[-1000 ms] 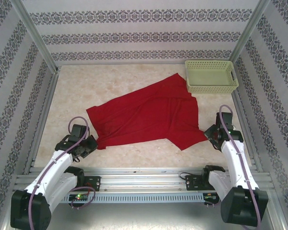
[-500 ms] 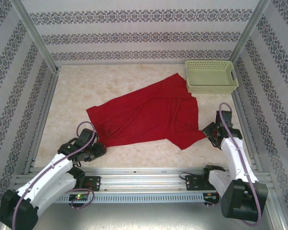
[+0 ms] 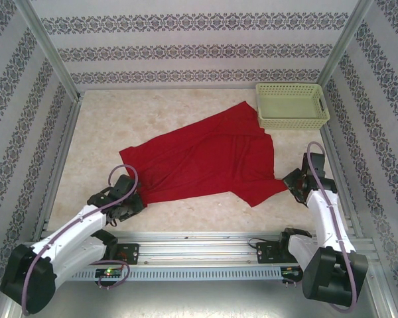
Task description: Fold the inside-out t-shirt
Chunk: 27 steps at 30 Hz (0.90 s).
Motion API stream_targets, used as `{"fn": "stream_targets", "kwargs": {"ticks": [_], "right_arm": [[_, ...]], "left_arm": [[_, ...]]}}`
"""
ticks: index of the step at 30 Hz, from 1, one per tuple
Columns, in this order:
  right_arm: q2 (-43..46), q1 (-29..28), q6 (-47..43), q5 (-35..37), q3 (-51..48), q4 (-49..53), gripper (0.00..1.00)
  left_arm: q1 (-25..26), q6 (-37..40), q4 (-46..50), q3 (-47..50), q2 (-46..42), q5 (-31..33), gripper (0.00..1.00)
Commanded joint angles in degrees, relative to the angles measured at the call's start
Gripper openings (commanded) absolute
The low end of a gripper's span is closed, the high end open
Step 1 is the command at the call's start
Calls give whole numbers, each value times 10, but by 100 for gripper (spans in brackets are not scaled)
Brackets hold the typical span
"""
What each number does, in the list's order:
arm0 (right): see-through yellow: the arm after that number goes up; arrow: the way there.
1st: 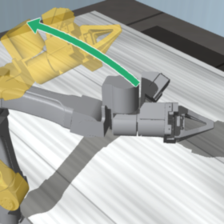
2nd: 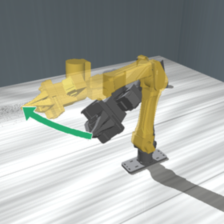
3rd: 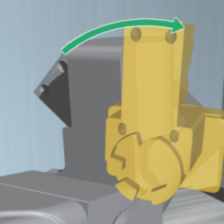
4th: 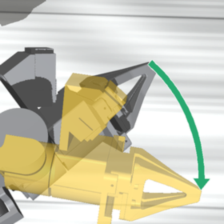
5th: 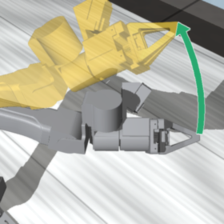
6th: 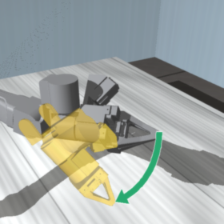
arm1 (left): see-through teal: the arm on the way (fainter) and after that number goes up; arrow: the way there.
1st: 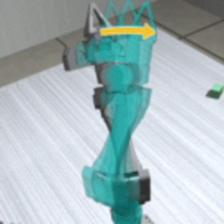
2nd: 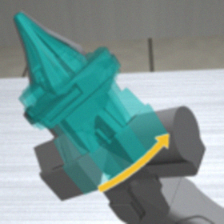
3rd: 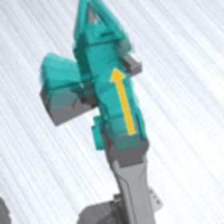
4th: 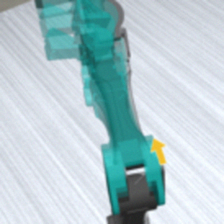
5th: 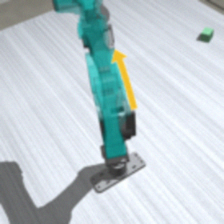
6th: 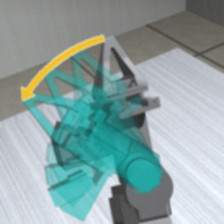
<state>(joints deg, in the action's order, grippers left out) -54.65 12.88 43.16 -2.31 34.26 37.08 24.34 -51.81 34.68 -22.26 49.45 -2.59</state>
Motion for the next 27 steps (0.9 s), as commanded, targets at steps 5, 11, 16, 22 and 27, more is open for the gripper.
{"fn": "stream_targets", "kwargs": {"ticks": [5,11,16,22,27], "right_arm": [[-16,9,-17,-7,60,12,0],[-16,11,-19,-4,72,23,0],[-24,30,-19,-21,72,15,0],[-44,52,-29,-26,84,10,0],[-47,83,-40,-45,82,6,0]], "left_arm": [[25,83,150,-178,-51,4,0],[117,65,199,-194,-9,58,0],[254,-6,230,-174,33,171,0],[332,-50,184,-90,3,163,0],[363,-46,135,-37,-32,108,0]]}}
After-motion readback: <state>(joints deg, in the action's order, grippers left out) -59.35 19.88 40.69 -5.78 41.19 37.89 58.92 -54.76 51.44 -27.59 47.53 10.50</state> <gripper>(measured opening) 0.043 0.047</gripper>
